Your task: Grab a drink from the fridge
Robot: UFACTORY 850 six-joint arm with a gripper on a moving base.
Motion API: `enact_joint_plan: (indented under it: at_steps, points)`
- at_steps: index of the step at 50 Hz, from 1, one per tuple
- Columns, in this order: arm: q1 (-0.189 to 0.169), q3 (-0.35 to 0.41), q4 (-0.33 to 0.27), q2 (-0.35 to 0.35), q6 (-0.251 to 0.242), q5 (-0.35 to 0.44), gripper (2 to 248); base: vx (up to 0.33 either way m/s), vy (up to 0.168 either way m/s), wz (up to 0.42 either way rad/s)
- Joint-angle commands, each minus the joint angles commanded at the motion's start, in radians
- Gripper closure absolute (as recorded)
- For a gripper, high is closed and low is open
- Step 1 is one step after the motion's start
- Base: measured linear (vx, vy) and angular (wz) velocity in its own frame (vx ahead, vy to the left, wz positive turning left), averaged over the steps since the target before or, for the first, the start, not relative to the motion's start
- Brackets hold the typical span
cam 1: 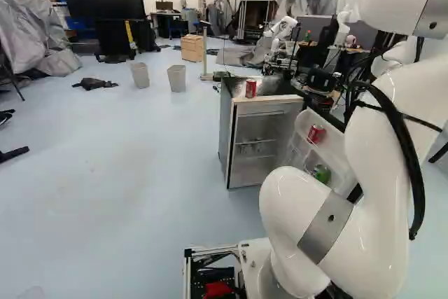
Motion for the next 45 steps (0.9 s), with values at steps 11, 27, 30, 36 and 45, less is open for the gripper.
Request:
enact_joint_plan:
  at_steps: [11,27,30,36,45]
  points:
    - [0.000,-0.009,0.000,-0.032,0.000,0.000,3,0.000,0.000,0.000]
    - [0.008,0.006,0.000,-0.031,0.000,0.000,3,0.000,0.000,0.000]
    - [0.009,0.008,0.000,-0.030,0.000,0.000,3,0.000,0.000,0.000]
    - [0.010,0.010,0.000,-0.028,0.000,0.000,3,0.000,0.000,0.000]
    - [0.011,0.013,0.000,-0.026,0.000,0.000,3,0.000,0.000,0.000]
